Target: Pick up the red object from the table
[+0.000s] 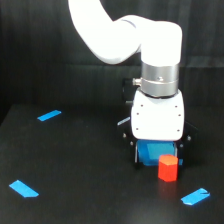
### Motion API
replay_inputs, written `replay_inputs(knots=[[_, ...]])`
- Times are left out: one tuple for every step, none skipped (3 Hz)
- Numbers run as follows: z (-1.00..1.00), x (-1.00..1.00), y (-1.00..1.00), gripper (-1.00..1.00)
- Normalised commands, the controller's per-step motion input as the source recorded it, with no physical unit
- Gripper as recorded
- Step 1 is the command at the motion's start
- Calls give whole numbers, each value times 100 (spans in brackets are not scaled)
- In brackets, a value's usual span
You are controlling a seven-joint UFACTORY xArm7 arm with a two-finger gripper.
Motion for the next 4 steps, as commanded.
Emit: replay_inputs(knots=[[-2,2,-38,54],[13,2,-20,45],[21,6,-21,52],[-12,1,-16,-85]])
